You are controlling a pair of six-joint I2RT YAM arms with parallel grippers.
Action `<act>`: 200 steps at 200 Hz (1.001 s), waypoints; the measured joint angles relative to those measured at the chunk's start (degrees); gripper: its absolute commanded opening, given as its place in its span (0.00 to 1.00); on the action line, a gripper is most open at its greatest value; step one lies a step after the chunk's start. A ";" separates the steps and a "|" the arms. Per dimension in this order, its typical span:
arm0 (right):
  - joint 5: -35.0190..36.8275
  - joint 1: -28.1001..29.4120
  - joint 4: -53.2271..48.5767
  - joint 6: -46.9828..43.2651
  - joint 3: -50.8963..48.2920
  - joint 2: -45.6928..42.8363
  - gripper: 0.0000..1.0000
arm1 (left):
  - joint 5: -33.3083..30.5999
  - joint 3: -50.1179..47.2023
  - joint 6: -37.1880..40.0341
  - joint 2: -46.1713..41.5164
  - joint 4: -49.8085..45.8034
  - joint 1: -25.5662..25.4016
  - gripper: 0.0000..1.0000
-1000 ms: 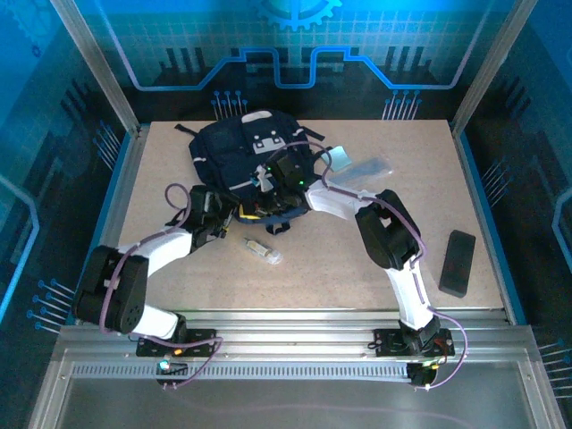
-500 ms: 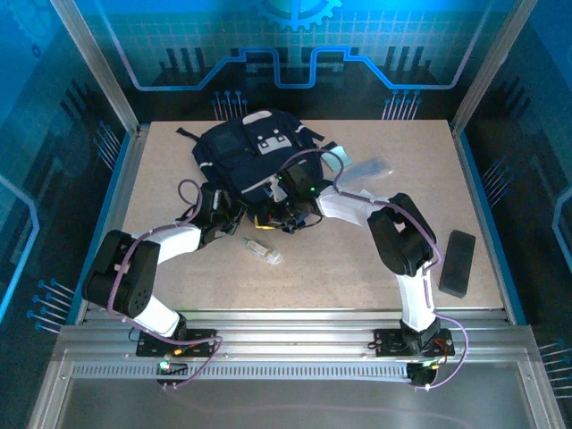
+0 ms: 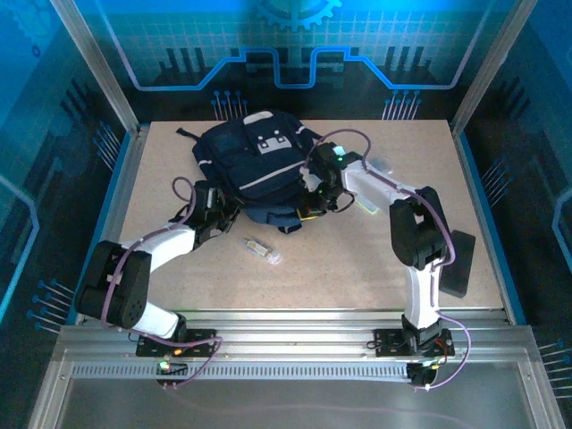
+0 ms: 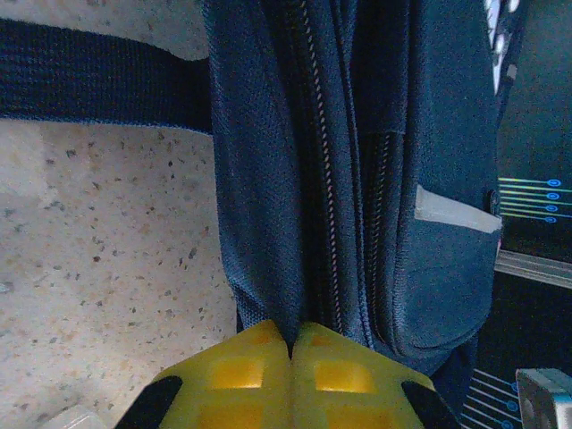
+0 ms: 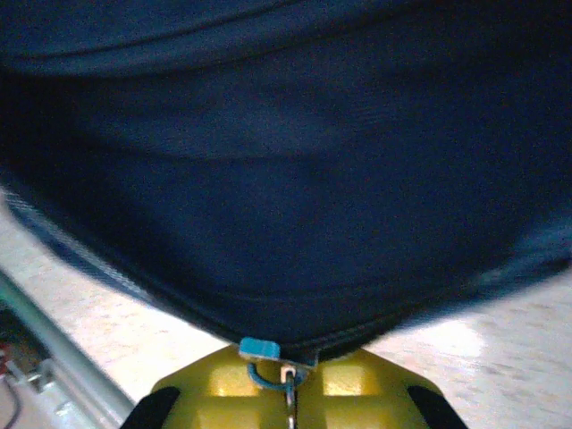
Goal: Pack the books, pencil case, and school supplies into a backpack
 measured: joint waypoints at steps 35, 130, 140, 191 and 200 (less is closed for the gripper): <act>9.51 -4.63 -1.97 -2.60 3.61 0.00 0.00 | 0.44 -0.04 2.19 -3.28 -2.73 1.01 0.00; -3.19 3.21 7.67 1.92 1.95 0.00 0.00 | -1.57 11.85 9.27 8.22 -11.61 11.13 0.83; -4.48 5.55 9.05 3.04 2.23 0.04 0.00 | -2.75 13.49 10.01 8.07 -13.77 12.15 0.94; -9.77 14.40 13.66 8.70 13.00 9.01 0.00 | -5.40 13.27 11.13 -1.36 -21.46 13.29 0.99; -10.47 14.84 14.23 9.53 14.73 10.71 0.00 | -5.14 11.96 10.78 -3.78 -21.97 13.27 0.99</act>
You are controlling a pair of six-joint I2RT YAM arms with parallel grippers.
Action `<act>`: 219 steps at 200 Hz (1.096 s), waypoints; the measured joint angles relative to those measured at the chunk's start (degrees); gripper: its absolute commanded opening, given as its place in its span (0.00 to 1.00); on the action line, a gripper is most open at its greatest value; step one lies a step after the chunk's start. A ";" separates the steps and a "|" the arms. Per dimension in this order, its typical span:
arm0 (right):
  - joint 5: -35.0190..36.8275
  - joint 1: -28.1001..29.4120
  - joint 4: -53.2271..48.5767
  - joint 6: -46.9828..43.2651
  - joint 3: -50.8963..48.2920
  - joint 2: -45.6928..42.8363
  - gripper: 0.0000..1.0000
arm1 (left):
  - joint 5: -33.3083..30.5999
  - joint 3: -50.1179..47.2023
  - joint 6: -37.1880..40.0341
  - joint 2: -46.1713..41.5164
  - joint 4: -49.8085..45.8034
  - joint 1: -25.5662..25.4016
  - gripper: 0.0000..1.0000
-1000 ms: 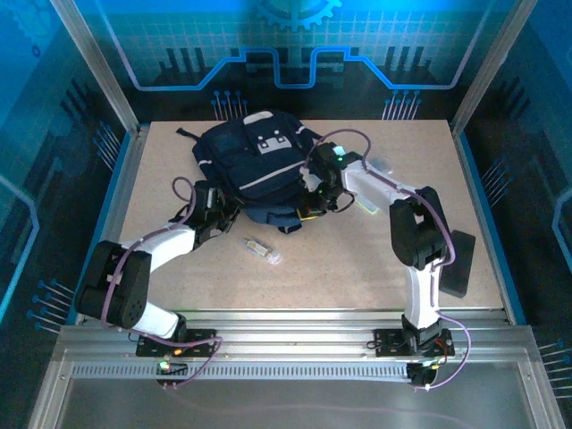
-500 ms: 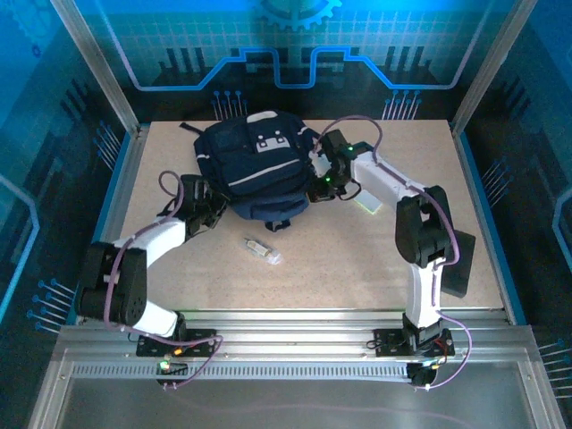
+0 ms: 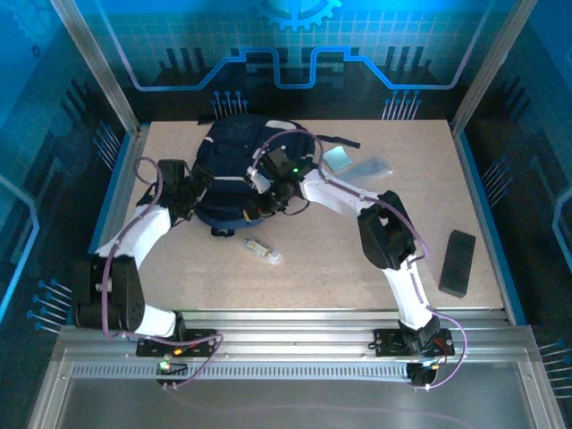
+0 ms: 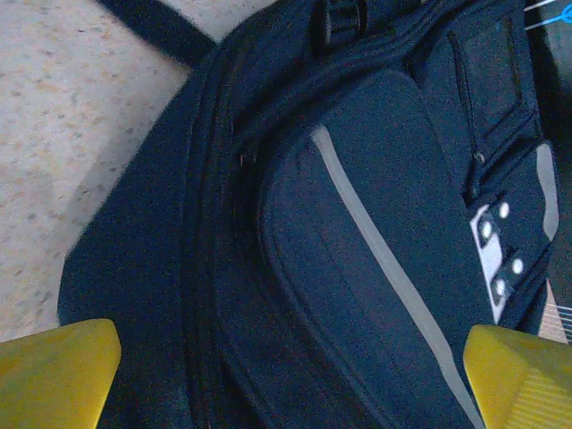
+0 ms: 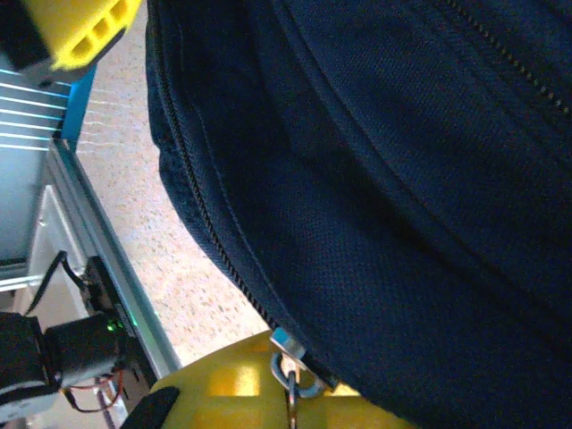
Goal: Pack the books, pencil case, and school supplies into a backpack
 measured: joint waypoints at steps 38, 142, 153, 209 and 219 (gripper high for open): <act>-2.32 0.15 2.01 4.07 3.37 3.72 0.00 | 1.14 -6.73 -4.46 -6.60 -1.55 -2.21 0.99; -3.50 0.33 5.88 7.28 -1.01 2.75 0.00 | -2.14 -10.80 -10.27 -2.12 5.27 -10.08 0.00; -3.21 0.44 5.86 6.21 -2.43 1.92 0.00 | -2.43 -10.69 -9.22 -1.70 5.66 -10.10 0.00; 5.27 -1.79 -3.74 -8.63 -3.34 -0.98 0.00 | -1.70 -8.76 -3.04 -3.67 3.98 -9.14 0.00; 6.45 -3.45 -5.51 -10.73 -3.34 -1.07 0.00 | -1.25 -8.79 -2.54 -4.74 3.74 -8.66 0.00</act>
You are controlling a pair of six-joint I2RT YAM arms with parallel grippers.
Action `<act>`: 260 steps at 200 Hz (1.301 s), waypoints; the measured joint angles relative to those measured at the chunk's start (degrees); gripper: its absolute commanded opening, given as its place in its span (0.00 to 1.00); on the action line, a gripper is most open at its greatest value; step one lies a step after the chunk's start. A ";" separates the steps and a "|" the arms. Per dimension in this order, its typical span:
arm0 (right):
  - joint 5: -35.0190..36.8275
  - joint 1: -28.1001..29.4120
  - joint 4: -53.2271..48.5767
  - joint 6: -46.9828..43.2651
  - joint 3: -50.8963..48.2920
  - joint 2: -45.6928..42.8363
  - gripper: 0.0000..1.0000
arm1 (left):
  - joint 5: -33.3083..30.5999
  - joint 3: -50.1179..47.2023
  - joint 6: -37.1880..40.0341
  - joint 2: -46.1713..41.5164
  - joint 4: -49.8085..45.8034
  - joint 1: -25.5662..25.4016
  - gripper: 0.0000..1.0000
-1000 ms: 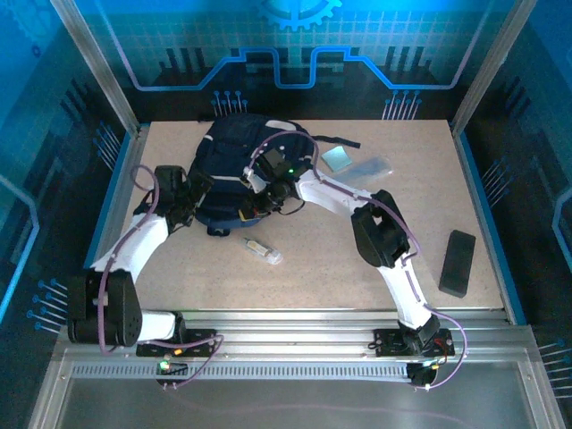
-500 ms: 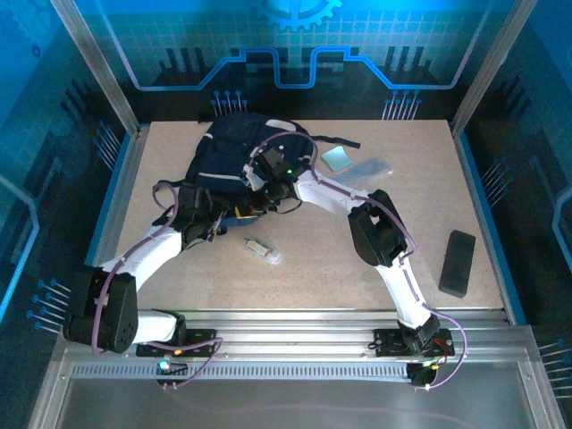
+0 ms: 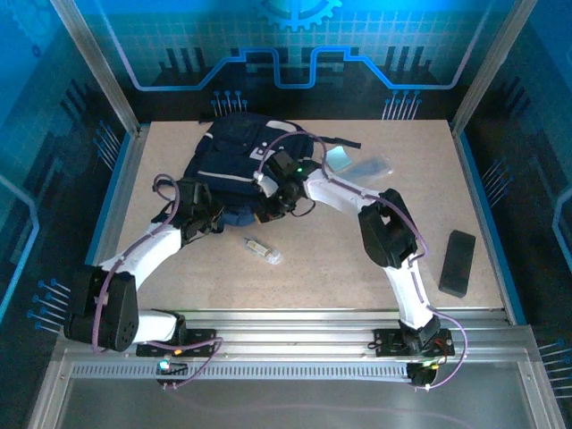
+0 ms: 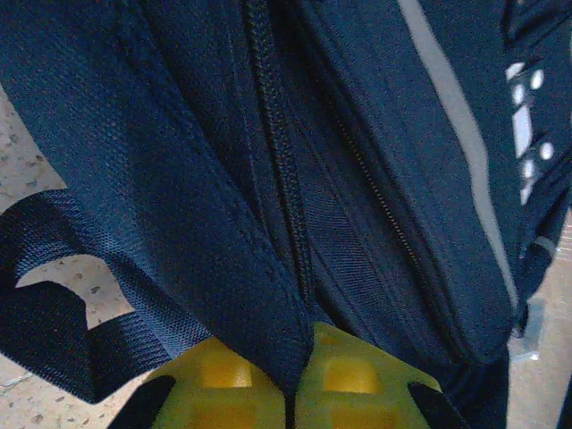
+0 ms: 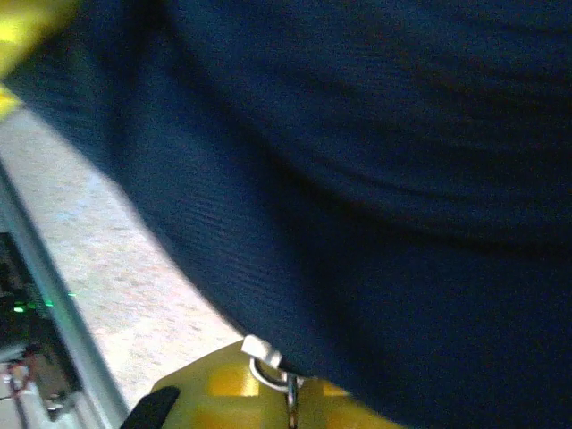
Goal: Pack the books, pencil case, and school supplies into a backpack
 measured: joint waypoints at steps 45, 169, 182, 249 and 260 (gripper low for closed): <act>7.06 -10.91 -3.04 -4.59 1.05 0.15 0.00 | 3.63 -0.94 1.05 -5.27 -0.37 0.50 0.00; 11.23 -13.27 -1.53 1.05 0.68 0.07 0.23 | 3.54 -0.68 5.66 -2.21 0.11 0.48 0.00; 10.49 -13.68 0.02 1.77 -4.28 -1.81 0.31 | 1.70 -0.33 7.04 -0.52 -0.09 0.76 0.00; 4.20 -16.72 4.63 6.93 -16.92 -16.06 0.56 | -4.61 0.87 11.52 0.79 -5.79 2.58 0.99; 3.08 -16.35 5.62 7.98 -16.02 -16.50 0.56 | -5.31 1.62 11.91 -0.11 -8.46 2.78 0.99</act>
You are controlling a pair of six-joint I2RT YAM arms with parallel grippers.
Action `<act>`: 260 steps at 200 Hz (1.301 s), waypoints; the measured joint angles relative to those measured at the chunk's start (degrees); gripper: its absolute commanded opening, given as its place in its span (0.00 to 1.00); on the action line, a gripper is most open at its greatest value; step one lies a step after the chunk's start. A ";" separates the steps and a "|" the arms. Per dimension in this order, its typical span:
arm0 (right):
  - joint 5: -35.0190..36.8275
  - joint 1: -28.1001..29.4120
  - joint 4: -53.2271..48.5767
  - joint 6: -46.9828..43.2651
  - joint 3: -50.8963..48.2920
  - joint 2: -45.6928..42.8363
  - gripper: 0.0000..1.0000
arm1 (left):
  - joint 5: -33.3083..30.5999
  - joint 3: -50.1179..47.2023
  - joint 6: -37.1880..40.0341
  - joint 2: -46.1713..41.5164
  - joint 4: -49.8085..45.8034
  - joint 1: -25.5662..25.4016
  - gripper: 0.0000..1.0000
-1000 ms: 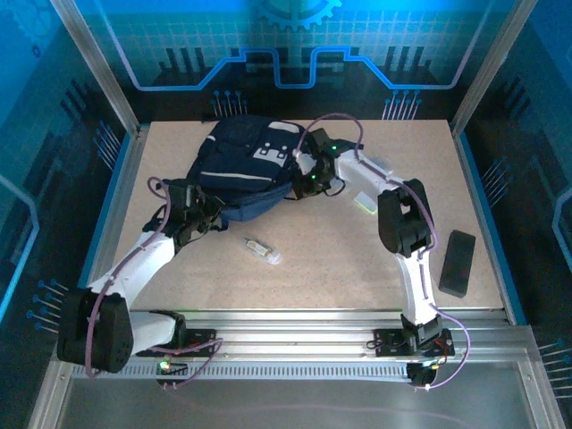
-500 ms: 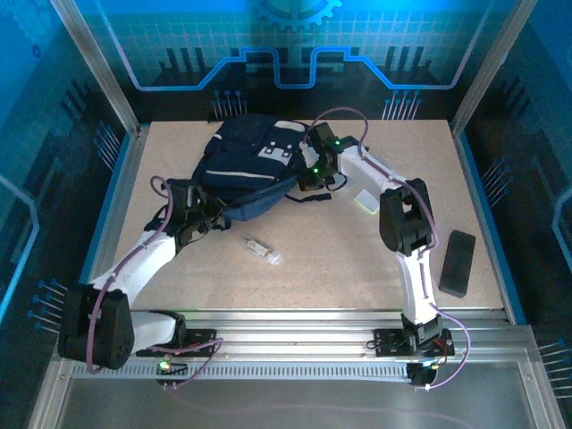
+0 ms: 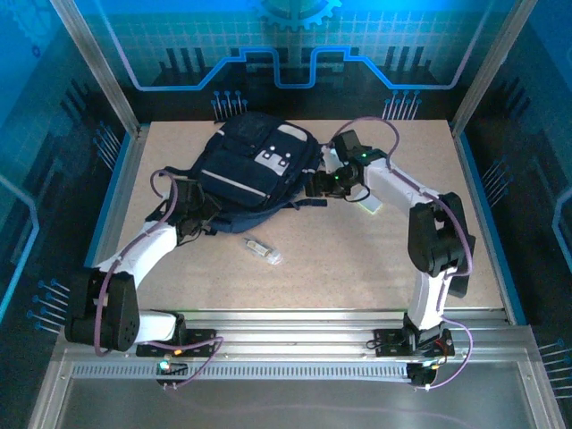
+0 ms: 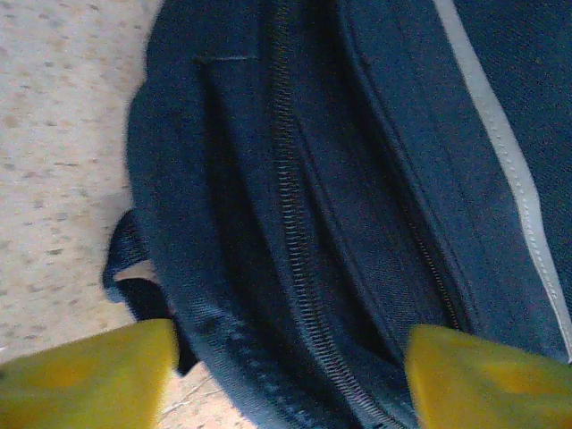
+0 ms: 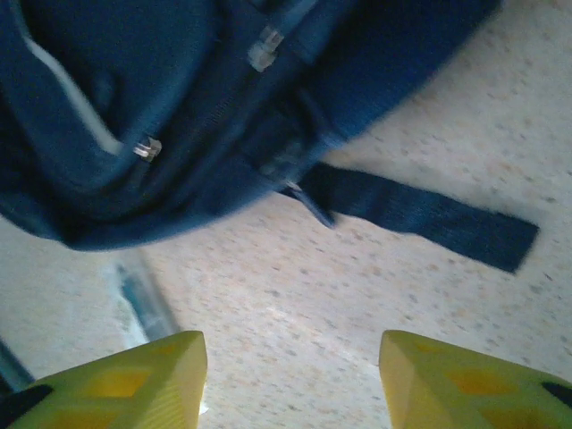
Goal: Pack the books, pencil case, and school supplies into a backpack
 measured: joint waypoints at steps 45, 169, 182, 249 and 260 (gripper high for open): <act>-1.57 2.45 3.85 3.48 8.90 4.28 0.71 | 2.10 1.18 2.29 -10.25 -3.82 0.26 0.92; 4.57 4.20 7.08 8.46 25.94 24.04 0.83 | 9.94 3.80 1.05 13.64 9.64 -2.93 0.12; 4.83 4.22 7.80 9.01 26.40 24.92 0.83 | 9.77 3.91 1.18 16.59 9.88 -2.54 0.12; 0.94 5.25 16.48 11.67 20.96 25.44 0.82 | 10.54 10.21 2.19 23.58 8.94 0.61 0.15; -0.94 5.22 19.56 12.59 17.94 24.20 0.82 | 10.08 12.00 2.80 24.68 7.56 0.96 0.15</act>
